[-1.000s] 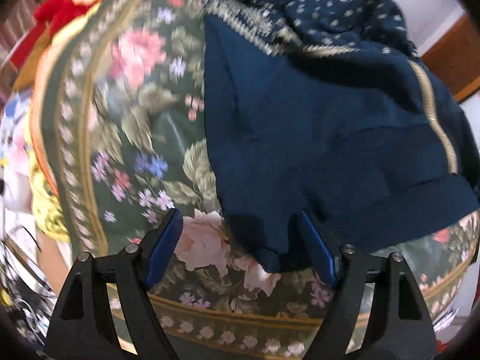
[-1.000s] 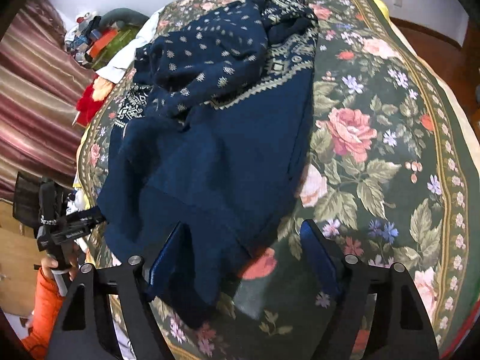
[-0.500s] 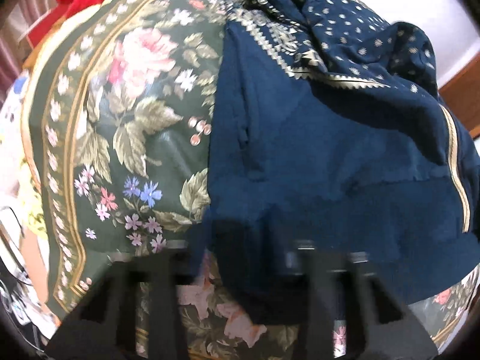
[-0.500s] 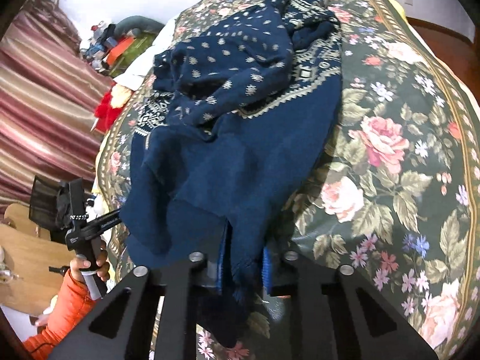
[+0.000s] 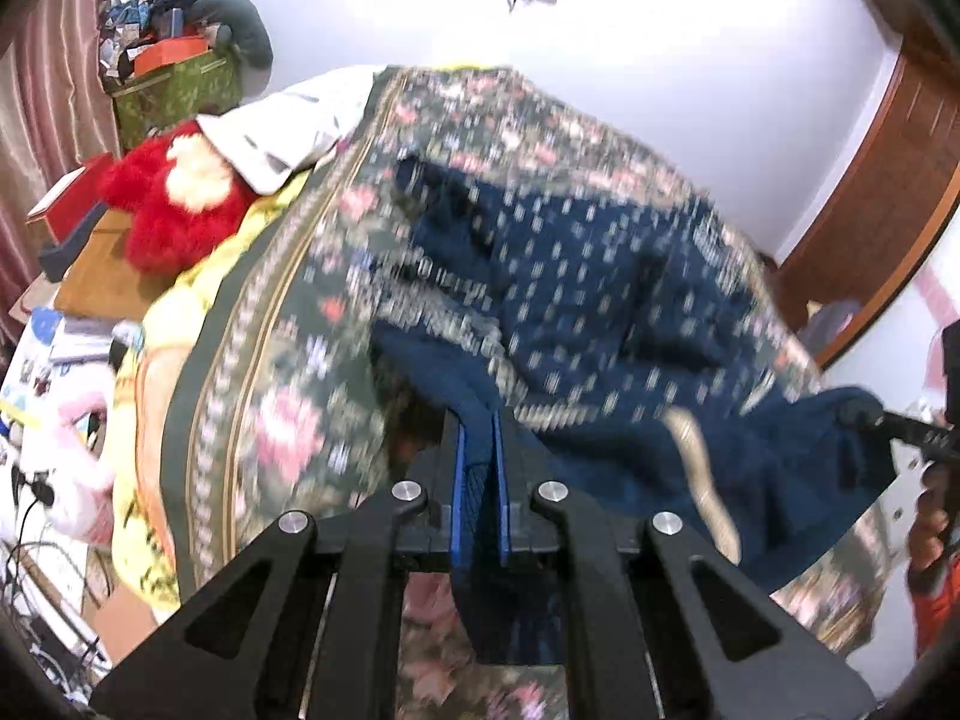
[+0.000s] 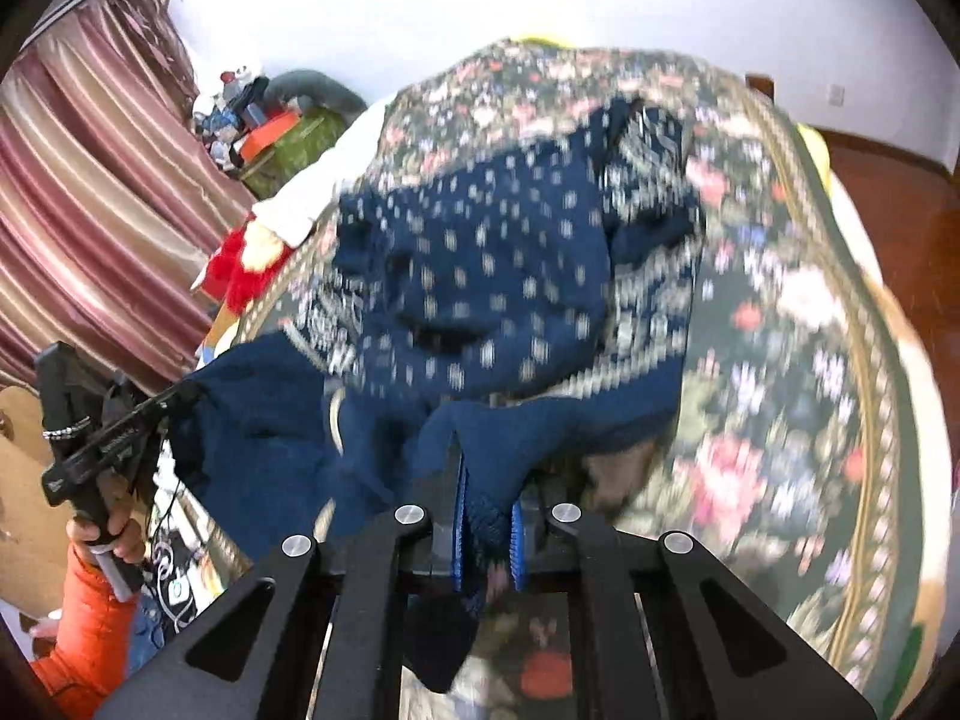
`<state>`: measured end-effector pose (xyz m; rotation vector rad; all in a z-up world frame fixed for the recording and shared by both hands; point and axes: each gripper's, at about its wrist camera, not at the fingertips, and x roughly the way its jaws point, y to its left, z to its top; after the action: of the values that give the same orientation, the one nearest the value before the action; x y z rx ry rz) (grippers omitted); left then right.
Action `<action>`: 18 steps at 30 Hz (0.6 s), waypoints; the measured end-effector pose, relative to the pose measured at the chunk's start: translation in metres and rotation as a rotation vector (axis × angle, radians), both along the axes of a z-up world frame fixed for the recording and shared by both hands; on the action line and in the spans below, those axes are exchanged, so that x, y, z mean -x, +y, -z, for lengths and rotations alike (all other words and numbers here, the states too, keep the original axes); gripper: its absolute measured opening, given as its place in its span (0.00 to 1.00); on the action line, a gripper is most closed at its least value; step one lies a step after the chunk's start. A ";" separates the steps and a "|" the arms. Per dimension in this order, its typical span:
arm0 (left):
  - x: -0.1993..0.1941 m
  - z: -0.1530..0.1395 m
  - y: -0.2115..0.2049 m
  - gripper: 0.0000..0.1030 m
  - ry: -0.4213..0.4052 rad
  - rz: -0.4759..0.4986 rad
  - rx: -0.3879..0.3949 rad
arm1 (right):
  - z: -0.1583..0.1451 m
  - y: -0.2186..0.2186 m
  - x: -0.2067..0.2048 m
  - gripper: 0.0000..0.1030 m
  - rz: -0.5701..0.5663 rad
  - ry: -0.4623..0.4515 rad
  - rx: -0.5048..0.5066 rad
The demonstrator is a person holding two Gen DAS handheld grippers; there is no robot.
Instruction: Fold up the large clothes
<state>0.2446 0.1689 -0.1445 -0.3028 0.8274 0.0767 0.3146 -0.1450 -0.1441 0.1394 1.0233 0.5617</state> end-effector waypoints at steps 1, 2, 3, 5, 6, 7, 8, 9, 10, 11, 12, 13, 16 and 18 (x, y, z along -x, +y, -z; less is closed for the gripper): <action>-0.006 -0.007 0.000 0.07 -0.007 0.000 0.011 | -0.006 0.002 -0.008 0.08 0.017 -0.020 0.001; -0.018 -0.015 0.003 0.07 -0.018 -0.001 0.030 | -0.012 0.002 -0.014 0.08 0.033 -0.041 0.001; -0.028 -0.020 0.005 0.07 -0.026 -0.004 0.036 | -0.017 0.003 -0.023 0.08 0.053 -0.057 -0.005; -0.046 -0.027 0.008 0.07 -0.047 -0.014 0.027 | -0.027 0.003 -0.045 0.08 0.091 -0.076 -0.024; -0.058 -0.030 0.011 0.07 -0.057 -0.026 0.016 | -0.030 0.004 -0.056 0.08 0.107 -0.081 -0.033; -0.069 -0.033 0.015 0.07 -0.064 -0.044 0.006 | -0.033 0.004 -0.069 0.08 0.129 -0.088 -0.033; -0.075 -0.032 0.021 0.07 -0.066 -0.059 0.001 | -0.033 0.004 -0.080 0.08 0.143 -0.092 -0.028; -0.088 -0.033 0.028 0.07 -0.067 -0.087 -0.011 | -0.033 0.005 -0.095 0.08 0.164 -0.096 -0.018; -0.103 -0.032 0.034 0.07 -0.064 -0.120 -0.032 | -0.032 0.006 -0.106 0.08 0.176 -0.099 -0.005; -0.112 -0.030 0.039 0.07 -0.061 -0.141 -0.051 | -0.030 0.007 -0.119 0.08 0.186 -0.103 0.014; -0.125 -0.028 0.045 0.07 -0.055 -0.162 -0.065 | -0.026 0.010 -0.137 0.08 0.201 -0.108 0.040; -0.137 -0.026 0.050 0.07 -0.046 -0.179 -0.075 | -0.025 0.011 -0.147 0.08 0.214 -0.109 0.048; -0.176 -0.016 0.061 0.07 -0.021 -0.216 -0.116 | -0.015 0.016 -0.193 0.08 0.255 -0.103 0.079; -0.206 -0.003 0.073 0.07 0.008 -0.244 -0.112 | -0.002 0.020 -0.221 0.08 0.265 -0.091 0.099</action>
<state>0.4503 0.2421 -0.1417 -0.2962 0.7880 0.3512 0.5357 -0.1245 -0.1416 0.1571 0.9243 0.2738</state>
